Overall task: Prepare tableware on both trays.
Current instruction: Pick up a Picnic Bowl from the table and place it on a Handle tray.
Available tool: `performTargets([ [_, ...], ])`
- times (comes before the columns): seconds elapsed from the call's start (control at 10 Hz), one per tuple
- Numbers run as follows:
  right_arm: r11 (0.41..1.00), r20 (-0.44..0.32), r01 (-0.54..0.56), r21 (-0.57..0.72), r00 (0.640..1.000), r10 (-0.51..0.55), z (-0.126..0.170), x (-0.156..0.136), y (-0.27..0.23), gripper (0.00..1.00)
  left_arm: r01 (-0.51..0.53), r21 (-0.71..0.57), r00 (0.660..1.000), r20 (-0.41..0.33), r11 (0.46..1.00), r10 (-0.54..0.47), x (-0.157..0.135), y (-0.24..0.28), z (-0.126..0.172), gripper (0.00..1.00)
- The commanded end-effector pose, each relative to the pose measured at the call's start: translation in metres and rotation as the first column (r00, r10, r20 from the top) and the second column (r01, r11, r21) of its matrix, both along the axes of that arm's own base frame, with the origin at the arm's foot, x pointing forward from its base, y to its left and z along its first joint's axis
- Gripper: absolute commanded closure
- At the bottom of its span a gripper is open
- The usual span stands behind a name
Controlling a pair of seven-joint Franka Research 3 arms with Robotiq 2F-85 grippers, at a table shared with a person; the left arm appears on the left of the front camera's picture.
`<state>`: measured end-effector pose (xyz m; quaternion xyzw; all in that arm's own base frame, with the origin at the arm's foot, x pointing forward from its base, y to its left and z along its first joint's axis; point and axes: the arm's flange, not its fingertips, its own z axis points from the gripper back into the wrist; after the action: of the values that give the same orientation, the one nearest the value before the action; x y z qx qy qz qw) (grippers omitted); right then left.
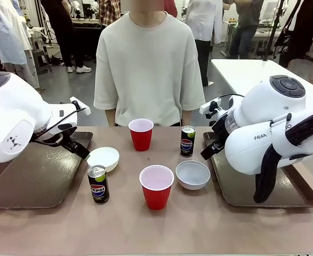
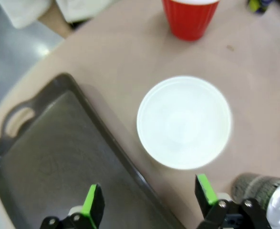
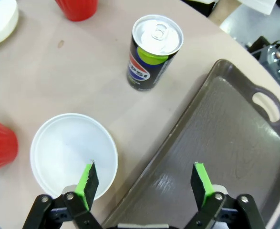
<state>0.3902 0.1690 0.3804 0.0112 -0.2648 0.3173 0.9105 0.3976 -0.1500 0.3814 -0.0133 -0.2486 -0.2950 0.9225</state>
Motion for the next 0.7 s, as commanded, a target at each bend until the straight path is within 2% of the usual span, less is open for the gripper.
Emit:
performTargets([
  [0.0, 0.998, -0.036, 0.016, -0.065, 0.999, -0.019, 0.039, -0.044, 0.012, 0.00, 0.045, -0.006, 0.998, -0.051, 0.999, -0.045, -0.046, 0.022, 0.062, 0.00],
  [0.1, 0.996, -0.008, 0.017, -0.086, 1.000, -0.017, 0.064, -0.072, 0.019, 0.00, 0.071, 0.009, 0.996, -0.057, 0.997, -0.070, -0.064, 0.036, 0.092, 0.00],
  [0.3, 0.997, 0.098, 0.032, -0.075, 0.995, -0.025, 0.100, -0.109, 0.024, 0.00, 0.070, -0.003, 0.995, -0.071, 0.998, -0.070, -0.084, 0.052, 0.127, 0.00],
  [0.4, 0.994, 0.137, 0.078, -0.074, 0.988, -0.067, 0.110, -0.116, 0.022, 0.00, 0.021, 0.014, 0.996, -0.089, 1.000, -0.019, -0.086, 0.050, 0.139, 0.00],
  [0.5, 0.985, 0.152, 0.166, -0.044, 0.976, -0.157, 0.116, -0.119, 0.024, 0.00, -0.045, 0.029, 0.991, -0.122, 0.999, 0.049, -0.090, 0.043, 0.143, 0.00],
  [0.6, 0.997, 0.099, 0.024, -0.067, 0.995, -0.017, 0.123, -0.092, 0.036, 0.00, 0.050, 0.013, 0.996, -0.071, 0.999, -0.049, -0.083, 0.046, 0.136, 0.00],
])
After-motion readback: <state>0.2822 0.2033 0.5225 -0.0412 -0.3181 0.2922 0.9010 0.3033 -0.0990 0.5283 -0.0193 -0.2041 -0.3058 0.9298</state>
